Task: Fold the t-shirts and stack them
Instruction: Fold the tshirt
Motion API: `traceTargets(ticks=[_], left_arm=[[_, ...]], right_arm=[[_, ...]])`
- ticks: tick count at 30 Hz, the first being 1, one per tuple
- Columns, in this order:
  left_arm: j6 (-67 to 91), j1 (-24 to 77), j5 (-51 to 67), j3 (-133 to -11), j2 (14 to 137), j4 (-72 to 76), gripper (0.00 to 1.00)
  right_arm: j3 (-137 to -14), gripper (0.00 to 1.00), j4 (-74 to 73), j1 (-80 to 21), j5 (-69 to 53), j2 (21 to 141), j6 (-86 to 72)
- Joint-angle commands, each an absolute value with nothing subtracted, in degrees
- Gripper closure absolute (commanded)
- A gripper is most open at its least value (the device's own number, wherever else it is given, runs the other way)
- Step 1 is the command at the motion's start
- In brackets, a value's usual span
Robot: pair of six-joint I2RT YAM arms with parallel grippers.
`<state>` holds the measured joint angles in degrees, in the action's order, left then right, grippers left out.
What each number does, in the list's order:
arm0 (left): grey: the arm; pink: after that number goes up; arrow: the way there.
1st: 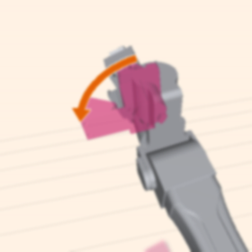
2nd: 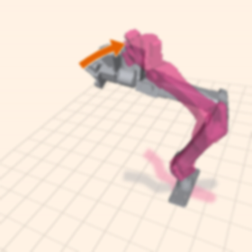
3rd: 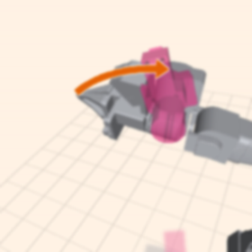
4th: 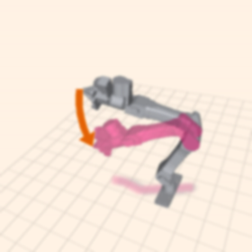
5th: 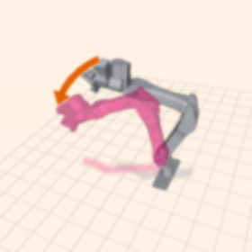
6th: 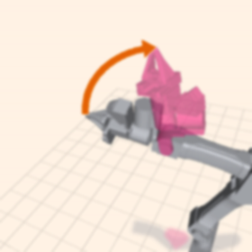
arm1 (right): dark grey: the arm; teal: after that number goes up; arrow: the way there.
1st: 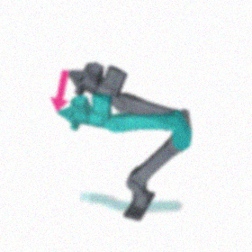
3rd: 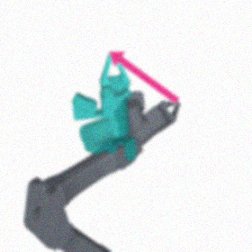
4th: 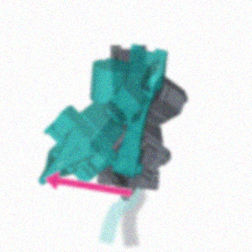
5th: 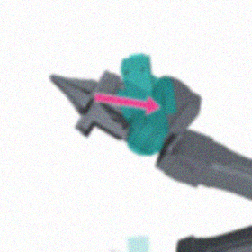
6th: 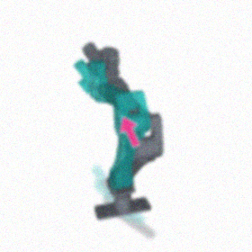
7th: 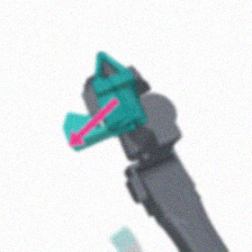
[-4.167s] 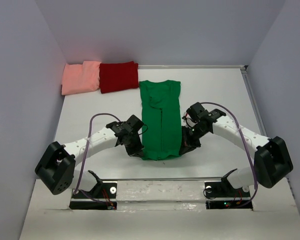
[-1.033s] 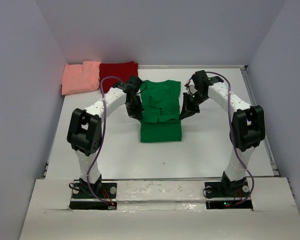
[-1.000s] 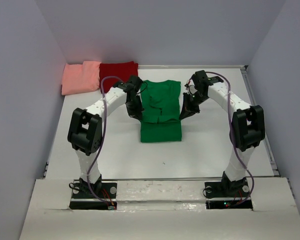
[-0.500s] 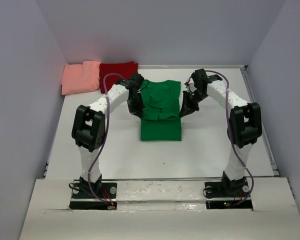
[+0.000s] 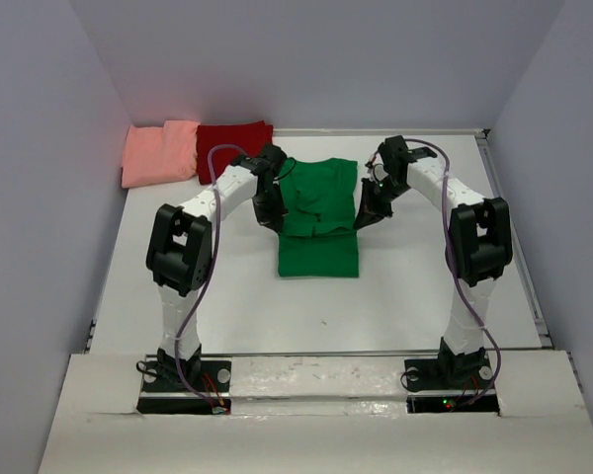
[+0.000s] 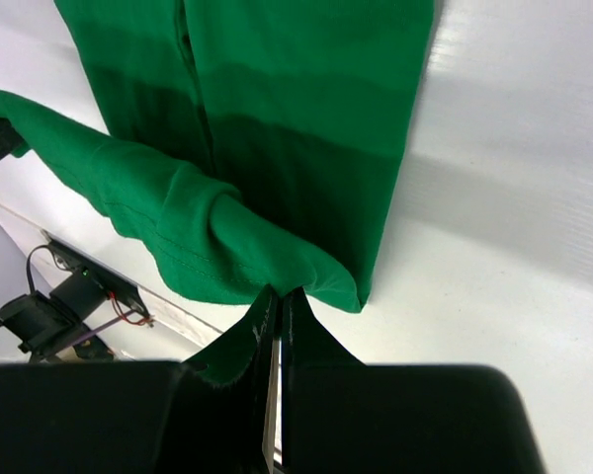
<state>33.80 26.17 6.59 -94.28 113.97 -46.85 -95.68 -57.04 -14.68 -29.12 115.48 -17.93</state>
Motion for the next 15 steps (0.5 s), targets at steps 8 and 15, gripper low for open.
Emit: traceTargets(ticks=[8,15], left_arm=[[31.55,26.02,5.36,-98.26,116.8,-46.32,1.0],[31.11,26.46,4.31,-100.72,119.09,-46.5,1.0]], right_arm=[[-96.5,1.0,-52.56,-13.54,-27.33,116.89,-17.14],[-95.89,1.0,-51.15,-13.54,-27.33,118.04,-17.31]])
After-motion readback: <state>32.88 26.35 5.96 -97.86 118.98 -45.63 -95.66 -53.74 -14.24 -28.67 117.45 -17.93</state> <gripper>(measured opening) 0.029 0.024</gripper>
